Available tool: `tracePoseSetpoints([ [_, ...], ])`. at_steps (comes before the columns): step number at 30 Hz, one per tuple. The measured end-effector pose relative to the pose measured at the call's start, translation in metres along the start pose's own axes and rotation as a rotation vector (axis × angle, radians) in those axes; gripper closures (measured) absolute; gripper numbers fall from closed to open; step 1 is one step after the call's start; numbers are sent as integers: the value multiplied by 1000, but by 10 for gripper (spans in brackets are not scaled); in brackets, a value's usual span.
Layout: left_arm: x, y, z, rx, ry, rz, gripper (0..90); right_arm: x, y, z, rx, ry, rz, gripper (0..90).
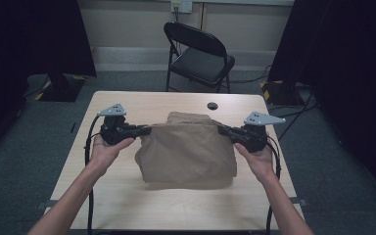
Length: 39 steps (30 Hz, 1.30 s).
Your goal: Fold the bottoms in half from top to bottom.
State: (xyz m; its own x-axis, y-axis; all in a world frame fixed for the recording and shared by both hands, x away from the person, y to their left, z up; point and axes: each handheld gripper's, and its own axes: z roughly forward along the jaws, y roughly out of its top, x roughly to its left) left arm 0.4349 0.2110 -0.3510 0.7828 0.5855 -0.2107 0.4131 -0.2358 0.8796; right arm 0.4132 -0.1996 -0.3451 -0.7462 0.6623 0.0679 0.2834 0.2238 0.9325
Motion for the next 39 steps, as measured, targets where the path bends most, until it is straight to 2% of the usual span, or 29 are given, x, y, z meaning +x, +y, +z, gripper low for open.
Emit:
tracePoseSetpoints([
  [3, 5, 9, 3, 0, 12, 4, 848, -5, 4, 3, -6, -8, 6, 878],
  [5, 8, 16, 4, -20, 9, -2, 848, -9, 8, 5, -13, -13, 10, 877],
  [10, 19, 32, 12, -15, 27, -11, 848, -20, 19, 10, -25, -31, 16, 877],
  [13, 24, 38, 15, -40, 31, -20, 849, -25, 24, 12, -30, -36, 19, 877],
  [21, 22, 40, 12, -65, 34, -19, 849, -26, 30, 12, -47, -39, 14, 877],
  [26, 26, 46, 11, -77, 40, -16, 849, -29, 36, 16, -51, -53, 13, 877],
  [28, 31, 52, 14, -77, 56, -3, 849, -33, 41, 20, -53, -63, 13, 878],
  [30, 39, 57, 18, -89, 61, -24, 849, -38, 46, 25, -58, -69, 19, 877],
  [32, 47, 62, 23, -87, 82, -19, 847, -44, 51, 31, -56, -77, 20, 877],
  [33, 52, 64, 26, -111, 82, -25, 844, -47, 52, 35, -56, -83, 24, 877],
  [36, 61, 66, 34, -104, 79, -24, 834, -60, 55, 48, -42, -108, 33, 876],
  [37, 62, 67, 35, -113, 93, -25, 819, -63, 56, 51, -32, -117, 33, 875],
  [39, 68, 67, 34, -155, 99, -55, 776, -69, 55, 56, -29, -133, 46, 873],
])
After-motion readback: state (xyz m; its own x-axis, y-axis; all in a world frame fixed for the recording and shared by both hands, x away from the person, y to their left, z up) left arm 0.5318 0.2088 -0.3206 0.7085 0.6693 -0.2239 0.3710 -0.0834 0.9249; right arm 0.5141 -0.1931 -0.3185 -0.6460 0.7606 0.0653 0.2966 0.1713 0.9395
